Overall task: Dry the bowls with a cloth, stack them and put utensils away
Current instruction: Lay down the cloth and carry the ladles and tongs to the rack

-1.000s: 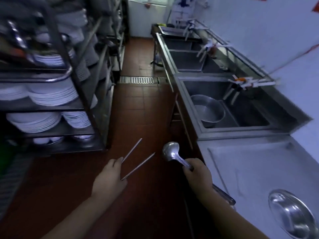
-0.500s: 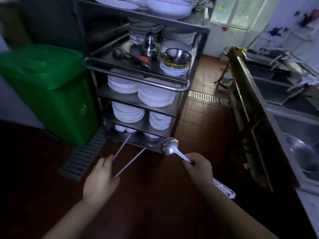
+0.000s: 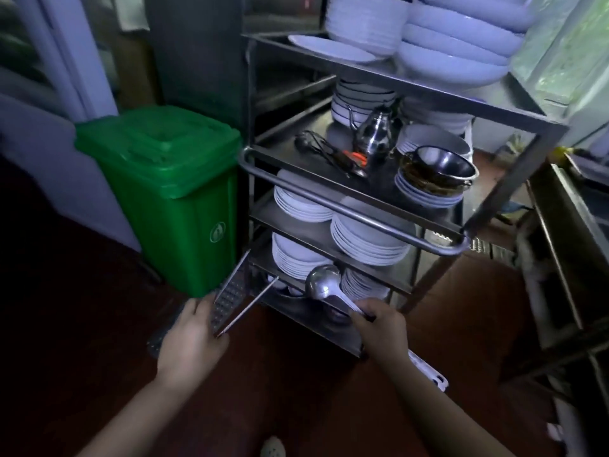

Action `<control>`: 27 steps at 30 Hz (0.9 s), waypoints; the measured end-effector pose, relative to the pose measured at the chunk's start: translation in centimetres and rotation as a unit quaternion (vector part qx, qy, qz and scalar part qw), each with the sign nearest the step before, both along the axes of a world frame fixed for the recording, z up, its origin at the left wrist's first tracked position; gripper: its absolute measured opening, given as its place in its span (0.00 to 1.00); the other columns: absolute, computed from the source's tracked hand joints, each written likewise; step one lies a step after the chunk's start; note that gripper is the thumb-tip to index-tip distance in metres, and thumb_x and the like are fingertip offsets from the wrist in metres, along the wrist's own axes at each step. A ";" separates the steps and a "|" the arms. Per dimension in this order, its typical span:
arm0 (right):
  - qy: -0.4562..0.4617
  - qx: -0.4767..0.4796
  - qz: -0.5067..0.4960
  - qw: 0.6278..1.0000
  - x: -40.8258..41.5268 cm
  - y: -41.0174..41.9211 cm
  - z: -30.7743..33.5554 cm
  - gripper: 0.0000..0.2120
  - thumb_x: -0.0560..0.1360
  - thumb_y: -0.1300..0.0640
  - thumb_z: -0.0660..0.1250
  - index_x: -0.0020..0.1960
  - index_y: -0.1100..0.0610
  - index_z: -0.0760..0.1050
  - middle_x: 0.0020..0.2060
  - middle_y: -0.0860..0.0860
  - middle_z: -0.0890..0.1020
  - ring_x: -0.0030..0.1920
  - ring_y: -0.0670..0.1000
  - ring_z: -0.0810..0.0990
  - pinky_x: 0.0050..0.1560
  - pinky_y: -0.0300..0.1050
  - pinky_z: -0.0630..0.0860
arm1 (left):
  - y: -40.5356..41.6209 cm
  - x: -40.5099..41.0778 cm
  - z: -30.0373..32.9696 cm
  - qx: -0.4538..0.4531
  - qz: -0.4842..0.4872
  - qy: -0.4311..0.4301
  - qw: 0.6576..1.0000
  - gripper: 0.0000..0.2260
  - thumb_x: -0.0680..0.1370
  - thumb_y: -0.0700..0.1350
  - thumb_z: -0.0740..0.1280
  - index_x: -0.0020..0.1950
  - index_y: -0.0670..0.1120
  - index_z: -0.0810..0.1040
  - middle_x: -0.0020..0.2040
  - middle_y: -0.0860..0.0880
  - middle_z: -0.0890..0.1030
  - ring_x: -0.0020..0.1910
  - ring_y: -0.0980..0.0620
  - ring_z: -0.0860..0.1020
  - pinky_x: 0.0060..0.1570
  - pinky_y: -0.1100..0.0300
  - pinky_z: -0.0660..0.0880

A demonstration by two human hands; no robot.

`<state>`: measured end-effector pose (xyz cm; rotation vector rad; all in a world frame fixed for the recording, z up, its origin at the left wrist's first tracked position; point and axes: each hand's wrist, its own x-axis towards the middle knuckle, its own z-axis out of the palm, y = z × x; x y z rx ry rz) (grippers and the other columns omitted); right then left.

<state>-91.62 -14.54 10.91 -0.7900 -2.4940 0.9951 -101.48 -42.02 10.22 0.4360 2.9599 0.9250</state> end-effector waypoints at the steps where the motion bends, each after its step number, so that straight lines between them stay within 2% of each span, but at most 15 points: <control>1: -0.004 -0.002 0.002 1.000 -2.0 0.8 0.1 0.06 0.70 0.62 0.70 0.41 0.52 0.83 0.32 0.43 0.79 0.38 0.46 0.78 0.39 0.38 0.67 | 0.6 -1.7 0.4 0.000 0.005 0.000 1.000 0.32 0.67 0.42 0.75 0.70 0.45 0.69 0.57 0.47 0.74 0.55 0.43 0.77 0.47 0.53 0.76; 4: 0.006 -0.006 0.009 1.000 -7.8 3.1 0.8 0.06 0.70 0.61 0.71 0.40 0.50 0.82 0.29 0.43 0.78 0.36 0.45 0.77 0.36 0.35 0.66 | 2.4 -6.8 1.9 -0.011 0.019 0.010 1.000 0.34 0.68 0.43 0.75 0.72 0.45 0.67 0.59 0.47 0.73 0.56 0.44 0.77 0.49 0.53 0.76; 7: 0.040 0.000 0.025 0.999 -13.2 4.9 2.4 0.06 0.70 0.63 0.72 0.40 0.52 0.83 0.29 0.43 0.78 0.35 0.46 0.77 0.39 0.41 0.70 | 4.2 -11.4 3.0 0.002 0.025 0.025 0.999 0.35 0.67 0.43 0.75 0.72 0.44 0.67 0.58 0.46 0.74 0.55 0.44 0.77 0.47 0.53 0.76; 10: 0.066 0.006 0.032 0.997 -18.1 6.2 3.9 0.06 0.70 0.64 0.72 0.39 0.54 0.82 0.32 0.47 0.81 0.37 0.48 0.78 0.42 0.44 0.73 | 5.7 -15.2 3.7 0.018 0.032 0.028 0.999 0.34 0.67 0.42 0.76 0.71 0.43 0.68 0.56 0.46 0.74 0.53 0.44 0.77 0.45 0.54 0.76; 12: 0.079 0.018 0.039 0.996 -21.2 7.1 4.8 0.06 0.70 0.64 0.71 0.39 0.54 0.82 0.34 0.48 0.82 0.37 0.46 0.78 0.42 0.41 0.73 | 6.5 -17.7 4.0 0.025 0.032 0.028 0.999 0.34 0.67 0.43 0.76 0.71 0.43 0.68 0.55 0.47 0.74 0.50 0.46 0.78 0.43 0.55 0.76; 15: 0.103 0.050 0.048 0.992 -25.7 8.4 5.7 0.07 0.68 0.66 0.71 0.38 0.55 0.82 0.32 0.46 0.80 0.37 0.43 0.77 0.38 0.28 0.68 | 7.9 -21.5 4.4 0.043 0.024 0.034 0.998 0.34 0.68 0.45 0.76 0.72 0.44 0.68 0.56 0.48 0.74 0.48 0.49 0.78 0.41 0.56 0.76; 16: 0.104 0.065 0.048 0.991 -27.1 8.7 6.0 0.07 0.68 0.66 0.72 0.39 0.55 0.83 0.32 0.44 0.80 0.37 0.42 0.76 0.38 0.27 0.67 | 8.3 -22.8 4.6 0.054 0.022 0.035 0.998 0.34 0.68 0.46 0.75 0.72 0.45 0.67 0.57 0.48 0.74 0.47 0.51 0.77 0.40 0.57 0.75; 18: 0.091 0.086 0.045 0.991 -29.8 9.4 6.4 0.07 0.68 0.63 0.72 0.41 0.52 0.83 0.34 0.45 0.81 0.36 0.42 0.77 0.39 0.33 0.69 | 9.1 -25.6 4.9 0.068 0.017 0.032 0.997 0.34 0.69 0.46 0.75 0.73 0.46 0.66 0.57 0.49 0.74 0.47 0.55 0.73 0.40 0.60 0.71; 20: 0.069 0.099 0.027 0.992 -32.7 10.1 6.8 0.05 0.69 0.60 0.72 0.43 0.51 0.83 0.37 0.47 0.83 0.39 0.46 0.79 0.41 0.39 0.70 | 9.7 -28.5 5.3 0.070 0.001 0.031 0.997 0.33 0.70 0.46 0.74 0.73 0.48 0.66 0.54 0.52 0.72 0.46 0.56 0.72 0.39 0.61 0.70; 24: 0.017 0.138 -0.027 0.990 -38.9 11.5 7.3 0.06 0.70 0.55 0.70 0.47 0.51 0.83 0.41 0.50 0.85 0.43 0.52 0.82 0.39 0.39 0.68 | 10.1 -34.3 6.2 0.087 -0.042 0.009 0.995 0.33 0.70 0.44 0.74 0.73 0.47 0.66 0.51 0.54 0.70 0.43 0.54 0.72 0.37 0.59 0.70; 27: 0.005 0.125 -0.043 0.991 -43.2 12.3 7.2 0.04 0.71 0.55 0.70 0.44 0.52 0.83 0.41 0.50 0.85 0.43 0.52 0.81 0.39 0.39 0.67 | 10.0 -38.4 6.4 0.082 -0.086 0.006 0.993 0.33 0.70 0.44 0.74 0.73 0.47 0.66 0.53 0.53 0.71 0.43 0.54 0.72 0.36 0.59 0.71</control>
